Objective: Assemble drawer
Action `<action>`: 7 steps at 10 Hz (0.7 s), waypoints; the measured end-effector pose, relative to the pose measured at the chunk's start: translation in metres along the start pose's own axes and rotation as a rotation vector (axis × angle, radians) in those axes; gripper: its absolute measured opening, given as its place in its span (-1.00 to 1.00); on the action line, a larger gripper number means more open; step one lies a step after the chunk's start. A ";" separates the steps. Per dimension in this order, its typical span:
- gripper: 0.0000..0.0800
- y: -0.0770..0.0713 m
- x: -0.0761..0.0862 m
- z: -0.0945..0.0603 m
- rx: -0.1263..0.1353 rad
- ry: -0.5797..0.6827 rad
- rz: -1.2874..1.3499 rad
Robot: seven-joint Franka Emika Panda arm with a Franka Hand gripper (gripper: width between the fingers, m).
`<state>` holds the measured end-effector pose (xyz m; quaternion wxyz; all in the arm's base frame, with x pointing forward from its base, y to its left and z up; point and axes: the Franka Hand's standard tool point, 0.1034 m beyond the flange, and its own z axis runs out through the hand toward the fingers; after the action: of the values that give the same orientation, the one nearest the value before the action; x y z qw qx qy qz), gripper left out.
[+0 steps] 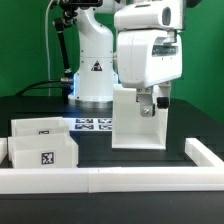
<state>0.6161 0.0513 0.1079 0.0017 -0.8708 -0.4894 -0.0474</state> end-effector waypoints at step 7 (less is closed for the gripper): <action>0.62 -0.043 -0.010 -0.005 0.007 -0.017 0.629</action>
Offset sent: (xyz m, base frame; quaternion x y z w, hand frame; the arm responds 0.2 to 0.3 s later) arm -0.0395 -0.0055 -0.0053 0.0053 -0.0102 0.2753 0.9613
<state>0.5744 0.0650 0.1104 0.0152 -0.9798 -0.1960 -0.0354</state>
